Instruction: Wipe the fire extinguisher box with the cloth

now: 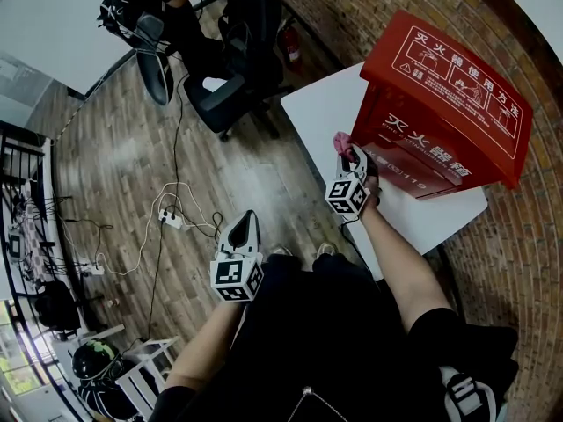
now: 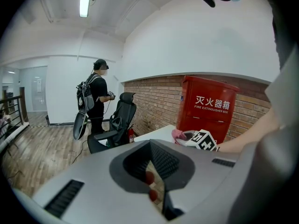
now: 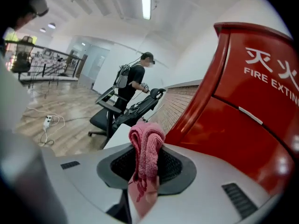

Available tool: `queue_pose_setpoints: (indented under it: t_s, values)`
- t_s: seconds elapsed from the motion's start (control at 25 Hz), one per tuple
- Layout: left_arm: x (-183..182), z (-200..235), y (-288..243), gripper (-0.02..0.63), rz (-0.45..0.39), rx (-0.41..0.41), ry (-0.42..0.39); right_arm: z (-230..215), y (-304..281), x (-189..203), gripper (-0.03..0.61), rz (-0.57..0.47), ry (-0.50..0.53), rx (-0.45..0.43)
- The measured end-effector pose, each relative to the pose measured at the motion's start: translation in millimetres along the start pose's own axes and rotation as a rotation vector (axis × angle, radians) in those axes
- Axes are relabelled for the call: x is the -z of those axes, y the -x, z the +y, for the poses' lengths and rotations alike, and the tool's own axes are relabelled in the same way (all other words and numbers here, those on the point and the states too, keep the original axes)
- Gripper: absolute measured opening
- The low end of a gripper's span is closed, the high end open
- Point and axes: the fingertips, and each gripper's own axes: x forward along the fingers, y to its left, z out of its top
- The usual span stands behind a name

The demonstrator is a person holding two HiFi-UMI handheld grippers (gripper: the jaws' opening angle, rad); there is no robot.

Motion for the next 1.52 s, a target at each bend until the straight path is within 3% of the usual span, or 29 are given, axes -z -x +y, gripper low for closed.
queue_pose_setpoints:
  t_s: [0.16, 0.4, 0.88, 1.52]
  values:
    - [2.2, 3.3, 3.4, 0.028, 0.000, -0.006, 0.000, 12.3, -10.3, 10.9, 0.110, 0.096, 0.117, -0.001]
    - [3.4, 10.1, 9.4, 0.028, -0.005, -0.016, 0.004, 15.6, -12.7, 22.6, 0.110, 0.181, 0.182, 0.022]
    - [5.1, 8.4, 7.2, 0.028, -0.005, 0.004, 0.003, 9.4, -4.8, 41.2, 0.110, 0.250, 0.337, 0.054]
    - [1.4, 5.1, 5.6, 0.028, -0.013, 0.037, -0.003, -3.6, 13.0, 64.7, 0.110, 0.304, 0.397, 0.075]
